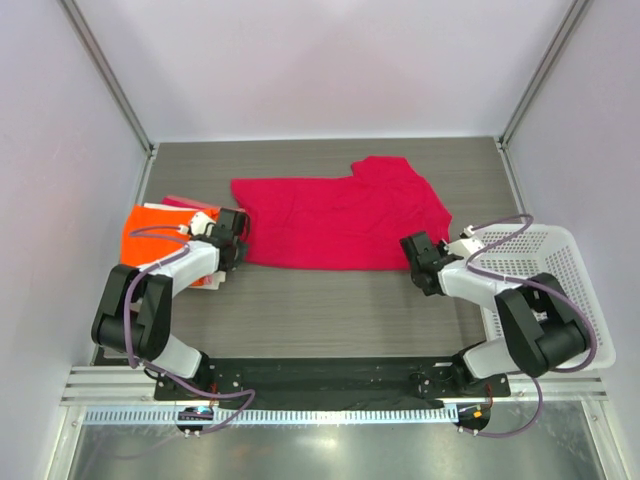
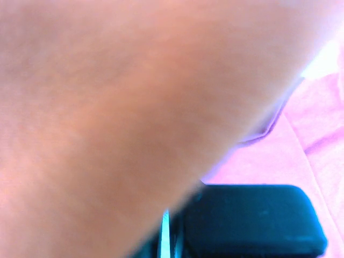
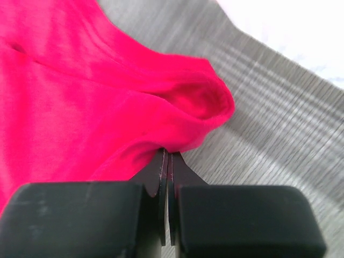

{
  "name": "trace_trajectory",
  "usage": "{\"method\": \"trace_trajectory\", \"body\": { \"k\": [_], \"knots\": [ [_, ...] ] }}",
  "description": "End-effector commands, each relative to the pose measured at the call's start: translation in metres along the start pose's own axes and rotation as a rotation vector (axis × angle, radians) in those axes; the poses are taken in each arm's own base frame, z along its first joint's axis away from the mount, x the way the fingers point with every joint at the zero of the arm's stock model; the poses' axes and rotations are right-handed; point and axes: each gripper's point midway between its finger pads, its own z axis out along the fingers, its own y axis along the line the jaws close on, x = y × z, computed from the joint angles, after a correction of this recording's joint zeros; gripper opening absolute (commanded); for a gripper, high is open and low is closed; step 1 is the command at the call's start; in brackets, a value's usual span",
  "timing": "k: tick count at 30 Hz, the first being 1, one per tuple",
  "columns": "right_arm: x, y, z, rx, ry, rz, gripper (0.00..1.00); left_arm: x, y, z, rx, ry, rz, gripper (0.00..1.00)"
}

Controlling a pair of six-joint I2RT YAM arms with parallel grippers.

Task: Fold and stack the t-shirts
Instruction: Fold the tshirt

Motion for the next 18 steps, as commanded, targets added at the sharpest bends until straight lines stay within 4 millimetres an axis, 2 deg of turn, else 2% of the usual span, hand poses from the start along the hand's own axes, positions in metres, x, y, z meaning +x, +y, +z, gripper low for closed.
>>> {"method": "trace_trajectory", "body": {
  "k": [1, 3, 4, 6, 7, 8, 9, 11, 18],
  "knots": [
    [-0.042, 0.022, -0.012, -0.049, -0.089, 0.019, 0.01, -0.020, -0.012, -0.010, 0.005, -0.054, 0.017, 0.00],
    [-0.058, 0.037, -0.019, -0.082, -0.097, 0.014, 0.01, -0.021, -0.015, -0.012, 0.001, -0.046, 0.019, 0.00],
    [-0.070, 0.048, -0.020, -0.094, -0.105, 0.037, 0.01, -0.026, -0.024, -0.015, 0.016, -0.052, 0.010, 0.00],
    [-0.076, 0.058, -0.020, -0.115, -0.069, 0.008, 0.01, -0.029, -0.026, -0.017, 0.005, -0.048, 0.017, 0.00],
    [-0.090, 0.069, -0.020, -0.129, -0.070, 0.030, 0.01, -0.033, -0.031, -0.020, 0.006, -0.051, 0.017, 0.00],
    [-0.095, 0.073, -0.020, -0.137, -0.064, 0.027, 0.01, -0.041, -0.043, -0.026, 0.026, -0.061, 0.012, 0.00],
    [-0.099, 0.075, -0.022, -0.140, -0.061, 0.005, 0.01, -0.043, -0.043, -0.030, 0.014, -0.060, 0.026, 0.00],
    [-0.114, 0.085, -0.032, -0.167, -0.081, 0.012, 0.01, -0.055, -0.054, -0.041, 0.040, -0.078, 0.022, 0.00],
    [-0.141, 0.086, -0.065, -0.257, -0.088, -0.003, 0.01, -0.063, -0.063, -0.074, 0.117, -0.056, 0.031, 0.00]
  ]
}}
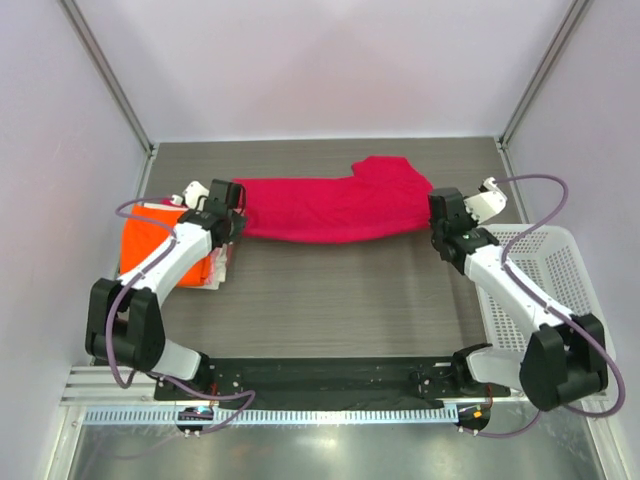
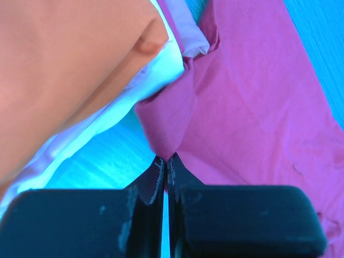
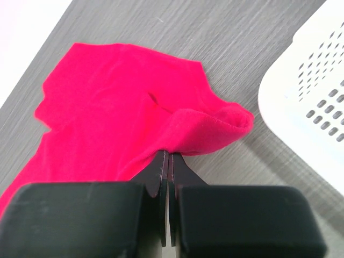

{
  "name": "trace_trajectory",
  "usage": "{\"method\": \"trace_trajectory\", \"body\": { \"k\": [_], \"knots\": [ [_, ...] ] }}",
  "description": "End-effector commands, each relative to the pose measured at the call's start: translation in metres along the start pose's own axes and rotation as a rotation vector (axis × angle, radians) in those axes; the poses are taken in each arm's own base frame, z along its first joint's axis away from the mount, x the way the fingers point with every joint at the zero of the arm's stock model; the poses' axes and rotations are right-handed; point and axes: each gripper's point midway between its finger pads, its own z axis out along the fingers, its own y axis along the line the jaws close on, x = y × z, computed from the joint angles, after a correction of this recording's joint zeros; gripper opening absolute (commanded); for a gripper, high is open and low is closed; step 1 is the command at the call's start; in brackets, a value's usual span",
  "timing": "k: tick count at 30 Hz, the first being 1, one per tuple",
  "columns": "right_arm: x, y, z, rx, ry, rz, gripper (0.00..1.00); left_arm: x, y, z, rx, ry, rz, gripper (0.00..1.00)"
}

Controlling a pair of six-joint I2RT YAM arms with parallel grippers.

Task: Fold and stack the t-shirts
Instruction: Fold the tshirt

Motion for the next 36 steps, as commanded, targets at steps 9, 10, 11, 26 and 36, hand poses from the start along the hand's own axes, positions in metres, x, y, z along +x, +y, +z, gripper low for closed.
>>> {"method": "trace_trajectory", "body": {
  "k": [9, 10, 11, 26, 36],
  "knots": [
    [-0.112, 0.033, -0.102, -0.253, -0.103, -0.024, 0.01, -0.063, -0.025, -0.115, 0.192, -0.084, 0.052, 0.00],
    [-0.129, 0.038, -0.116, -0.283, -0.124, -0.005, 0.01, -0.069, -0.027, -0.127, 0.215, -0.097, 0.048, 0.00],
    [-0.135, 0.036, -0.125, -0.295, -0.125, -0.012, 0.01, -0.077, -0.029, -0.141, 0.239, -0.109, 0.046, 0.00],
    [-0.231, 0.055, -0.194, -0.368, -0.272, 0.007, 0.01, -0.154, -0.074, -0.249, 0.414, -0.241, 0.026, 0.00],
    [-0.212, 0.130, -0.102, -0.409, -0.106, 0.051, 0.01, -0.167, -0.141, -0.155, 0.357, -0.138, 0.042, 0.00]
  ]
}}
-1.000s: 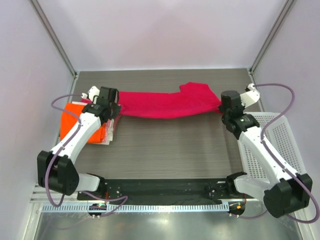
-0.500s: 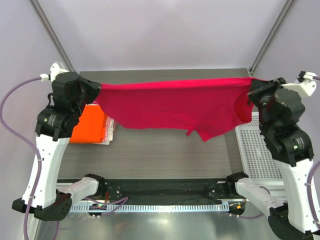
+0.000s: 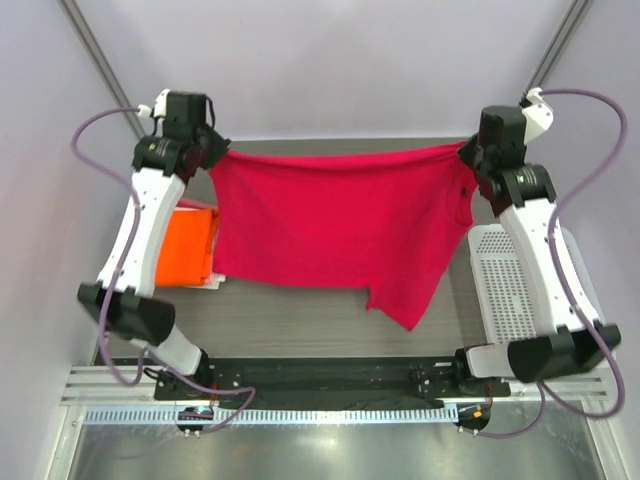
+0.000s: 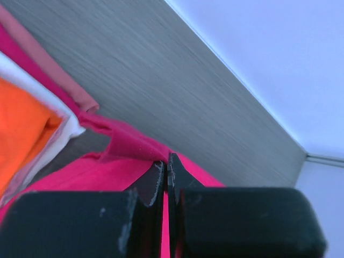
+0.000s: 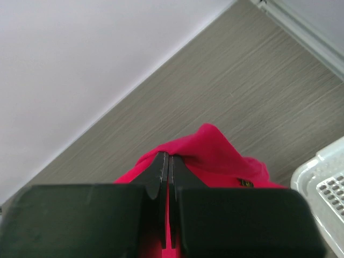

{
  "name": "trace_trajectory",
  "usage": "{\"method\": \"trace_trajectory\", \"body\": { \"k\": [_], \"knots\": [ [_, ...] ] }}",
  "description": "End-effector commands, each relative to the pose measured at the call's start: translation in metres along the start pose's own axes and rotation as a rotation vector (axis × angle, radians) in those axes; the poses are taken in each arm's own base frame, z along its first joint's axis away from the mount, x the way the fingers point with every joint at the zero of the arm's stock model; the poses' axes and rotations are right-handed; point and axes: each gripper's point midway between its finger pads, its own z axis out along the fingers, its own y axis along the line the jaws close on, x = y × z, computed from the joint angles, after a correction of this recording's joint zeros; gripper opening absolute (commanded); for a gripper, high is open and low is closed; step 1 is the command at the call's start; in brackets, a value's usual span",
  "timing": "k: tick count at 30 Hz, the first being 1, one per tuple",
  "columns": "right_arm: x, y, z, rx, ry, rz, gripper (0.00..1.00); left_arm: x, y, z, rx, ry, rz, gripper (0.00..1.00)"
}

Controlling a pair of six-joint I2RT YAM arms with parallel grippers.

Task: Fold and stack the t-shirts
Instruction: Fold the tshirt

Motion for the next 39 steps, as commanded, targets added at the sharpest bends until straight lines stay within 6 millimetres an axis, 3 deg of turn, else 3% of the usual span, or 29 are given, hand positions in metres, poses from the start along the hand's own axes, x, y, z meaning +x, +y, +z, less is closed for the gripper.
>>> {"method": "trace_trajectory", "body": {
  "k": [1, 2, 3, 4, 7, 8, 9, 10, 12, 14, 15, 16, 18, 19, 21, 22, 23, 24, 25, 26, 27, 28, 30, 33, 35, 36, 39],
  "knots": [
    [-0.045, 0.042, 0.014, -0.141, -0.043, 0.117, 0.01, -0.026, -0.021, 0.027, 0.035, -0.015, 0.003, 0.00],
    [-0.054, 0.044, 0.019, -0.148, -0.050, 0.125, 0.01, -0.048, -0.039, 0.013, 0.082, -0.057, -0.004, 0.00],
    [-0.058, 0.049, 0.025, -0.157, -0.048, 0.129, 0.01, -0.055, -0.043, 0.014, 0.086, -0.064, 0.013, 0.00],
    [-0.070, 0.061, 0.029, -0.187, -0.055, 0.143, 0.01, -0.060, -0.043, 0.028, 0.072, -0.059, 0.012, 0.00],
    [-0.088, 0.064, 0.042, -0.195, -0.052, 0.163, 0.01, -0.085, -0.058, 0.023, 0.143, -0.086, -0.027, 0.00],
    [-0.092, 0.081, 0.048, -0.241, -0.032, 0.172, 0.01, -0.093, -0.067, 0.024, 0.189, -0.107, -0.037, 0.00],
    [-0.101, 0.070, 0.055, -0.222, -0.034, 0.183, 0.01, -0.094, -0.068, 0.027, 0.204, -0.105, -0.038, 0.00],
    [-0.104, 0.072, 0.059, -0.229, -0.031, 0.186, 0.01, -0.098, -0.067, 0.030, 0.204, -0.125, -0.020, 0.00],
    [-0.100, 0.072, 0.066, -0.241, -0.008, 0.187, 0.01, -0.104, -0.067, 0.031, 0.209, -0.167, -0.009, 0.00],
    [-0.079, 0.063, 0.079, -0.218, 0.040, 0.180, 0.01, -0.087, -0.052, 0.054, 0.168, -0.145, 0.012, 0.00],
    [-0.074, 0.061, 0.078, -0.226, 0.048, 0.179, 0.01, -0.087, -0.049, 0.051, 0.174, -0.156, 0.008, 0.00],
    [-0.041, 0.045, 0.093, -0.190, 0.115, 0.171, 0.01, -0.054, -0.022, 0.078, 0.109, -0.087, 0.011, 0.00],
    [-0.025, 0.044, 0.091, -0.241, 0.140, 0.186, 0.01, -0.044, -0.018, 0.084, 0.150, -0.102, -0.011, 0.00],
    [0.011, 0.023, 0.102, -0.197, 0.202, 0.181, 0.01, -0.017, -0.001, 0.103, 0.140, -0.060, -0.032, 0.00],
    [0.027, 0.015, 0.099, -0.216, 0.203, 0.182, 0.01, 0.010, 0.014, 0.111, 0.139, -0.025, -0.046, 0.00],
    [0.065, -0.008, 0.105, -0.172, 0.266, 0.170, 0.01, 0.019, 0.018, 0.115, 0.146, -0.019, -0.051, 0.00],
    [0.075, -0.013, 0.107, -0.180, 0.268, 0.166, 0.01, 0.050, 0.044, 0.128, 0.091, 0.038, -0.051, 0.00],
    [0.090, -0.022, 0.106, -0.170, 0.290, 0.159, 0.01, 0.065, 0.051, 0.131, 0.084, 0.062, -0.052, 0.00],
    [0.121, -0.044, 0.102, -0.133, 0.338, 0.154, 0.01, 0.079, 0.062, 0.133, 0.072, 0.083, -0.058, 0.00],
    [0.130, -0.050, 0.102, -0.137, 0.335, 0.154, 0.01, 0.105, 0.080, 0.140, 0.055, 0.121, -0.068, 0.00],
    [0.142, -0.059, 0.099, -0.126, 0.349, 0.151, 0.01, 0.120, 0.088, 0.141, 0.053, 0.139, -0.069, 0.00],
    [0.166, -0.079, 0.093, -0.092, 0.383, 0.141, 0.01, 0.124, 0.089, 0.142, 0.072, 0.130, -0.076, 0.00],
    [0.182, -0.093, 0.089, -0.074, 0.393, 0.127, 0.01, 0.152, 0.114, 0.142, 0.028, 0.167, -0.061, 0.00],
    [0.216, -0.123, 0.074, -0.028, 0.444, 0.099, 0.01, 0.176, 0.136, 0.137, -0.005, 0.198, -0.013, 0.00],
    [0.220, -0.129, 0.064, -0.028, 0.439, 0.094, 0.01, 0.186, 0.146, 0.130, -0.018, 0.207, -0.005, 0.00],
    [0.232, -0.142, 0.058, -0.003, 0.454, 0.091, 0.01, 0.198, 0.160, 0.126, -0.041, 0.224, -0.002, 0.00],
    [0.239, -0.158, 0.041, 0.021, 0.436, 0.094, 0.01, 0.199, 0.166, 0.114, -0.034, 0.215, -0.010, 0.00]
  ]
}}
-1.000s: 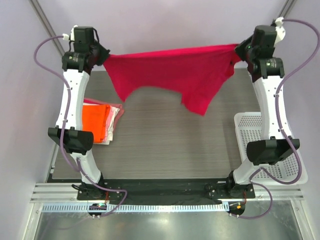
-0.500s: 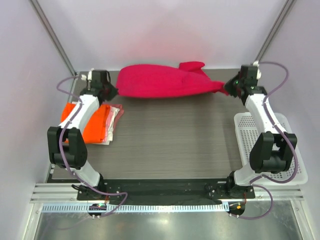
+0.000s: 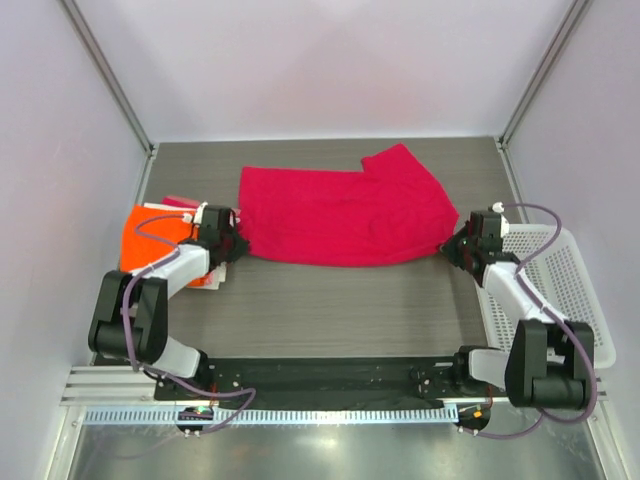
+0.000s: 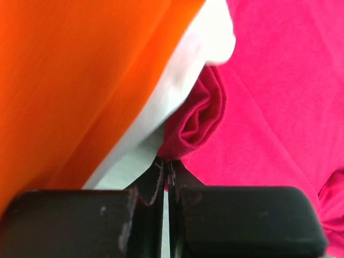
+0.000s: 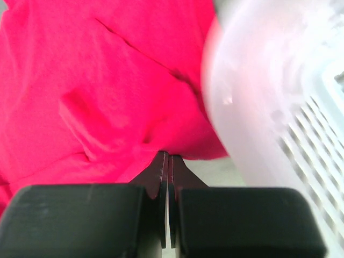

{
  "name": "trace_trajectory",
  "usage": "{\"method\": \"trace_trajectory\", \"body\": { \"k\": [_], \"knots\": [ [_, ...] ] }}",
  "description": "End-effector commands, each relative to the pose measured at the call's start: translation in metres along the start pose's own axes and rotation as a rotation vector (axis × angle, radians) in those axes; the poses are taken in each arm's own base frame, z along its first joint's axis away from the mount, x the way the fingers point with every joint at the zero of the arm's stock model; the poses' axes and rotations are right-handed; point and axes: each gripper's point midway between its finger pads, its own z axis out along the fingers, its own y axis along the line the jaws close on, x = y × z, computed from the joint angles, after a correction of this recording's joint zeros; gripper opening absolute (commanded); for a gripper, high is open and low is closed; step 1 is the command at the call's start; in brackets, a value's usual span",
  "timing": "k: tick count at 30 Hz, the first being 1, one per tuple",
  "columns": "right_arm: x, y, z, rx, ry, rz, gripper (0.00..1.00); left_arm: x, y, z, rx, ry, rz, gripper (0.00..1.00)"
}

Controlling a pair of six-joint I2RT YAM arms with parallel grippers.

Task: Fold and stack the t-shirts
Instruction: Fold the tshirt

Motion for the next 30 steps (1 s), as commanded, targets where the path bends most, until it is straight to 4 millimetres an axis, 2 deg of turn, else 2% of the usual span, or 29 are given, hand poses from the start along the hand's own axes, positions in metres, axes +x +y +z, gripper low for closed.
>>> {"method": "trace_trajectory", "body": {
  "k": [1, 3, 4, 6, 8, 12, 13, 15, 17, 19, 20, 21, 23, 24, 25, 26, 27, 28, 29, 30],
  "knots": [
    [-0.012, -0.007, -0.012, -0.012, -0.118, -0.011, 0.01, -0.010, -0.006, -0.014, 0.058, -0.075, -0.023, 0.00],
    [-0.006, -0.017, -0.021, 0.001, -0.139, 0.003, 0.01, -0.007, -0.004, -0.026, 0.075, -0.093, -0.030, 0.01],
    [-0.005, -0.020, -0.024, 0.002, -0.147, 0.005, 0.01, -0.001, 0.009, -0.027, 0.046, -0.097, -0.034, 0.01],
    [0.000, -0.028, -0.032, 0.012, -0.166, 0.023, 0.01, -0.002, 0.010, -0.040, 0.056, -0.132, -0.029, 0.01],
    [0.005, -0.035, -0.037, 0.023, -0.167, 0.034, 0.01, 0.005, 0.026, -0.043, 0.014, -0.142, -0.027, 0.01],
    [0.014, -0.052, -0.047, 0.065, -0.185, 0.048, 0.02, 0.015, 0.040, -0.054, 0.005, -0.140, -0.029, 0.01],
    [0.015, -0.055, -0.052, 0.071, -0.187, 0.048, 0.03, 0.014, 0.039, -0.059, 0.025, -0.152, -0.031, 0.02],
    [0.018, -0.057, -0.057, 0.073, -0.190, 0.043, 0.06, 0.024, 0.047, -0.061, 0.021, -0.136, -0.023, 0.07],
    [0.018, -0.057, -0.065, 0.058, -0.199, 0.041, 0.12, 0.026, 0.047, -0.067, 0.047, -0.136, -0.024, 0.12],
    [0.019, -0.053, -0.071, 0.031, -0.201, 0.035, 0.30, 0.033, 0.048, -0.072, 0.060, -0.111, -0.023, 0.23],
    [0.017, -0.049, -0.078, 0.005, -0.220, 0.029, 0.39, 0.031, 0.044, -0.079, 0.085, -0.117, -0.026, 0.42],
    [0.015, -0.045, -0.081, -0.014, -0.225, 0.022, 0.51, 0.030, 0.041, -0.083, 0.097, -0.116, -0.027, 0.50],
    [0.006, -0.036, -0.092, -0.042, -0.249, -0.004, 0.57, 0.025, 0.033, -0.098, 0.126, -0.120, -0.013, 0.61],
    [0.003, -0.030, -0.095, -0.058, -0.252, -0.022, 0.58, 0.023, 0.029, -0.104, 0.140, -0.122, 0.000, 0.73],
    [-0.008, -0.018, -0.103, -0.083, -0.271, -0.036, 0.59, 0.016, 0.017, -0.116, 0.176, -0.128, 0.027, 0.74],
    [-0.011, -0.009, -0.106, -0.115, -0.262, -0.058, 0.59, 0.011, 0.010, -0.123, 0.201, -0.138, 0.043, 0.84],
    [-0.015, -0.003, -0.107, -0.123, -0.256, -0.092, 0.59, 0.006, 0.003, -0.131, 0.223, -0.153, 0.062, 0.99],
    [-0.025, 0.009, -0.107, -0.128, -0.243, -0.111, 0.59, 0.000, -0.002, -0.137, 0.227, -0.163, 0.077, 1.00],
    [-0.031, 0.015, -0.103, -0.124, -0.236, -0.128, 0.59, -0.013, -0.016, -0.149, 0.255, -0.195, 0.105, 1.00],
    [-0.032, 0.025, -0.102, -0.152, -0.207, -0.164, 0.59, -0.019, -0.024, -0.154, 0.270, -0.203, 0.121, 0.99]
  ]
}}
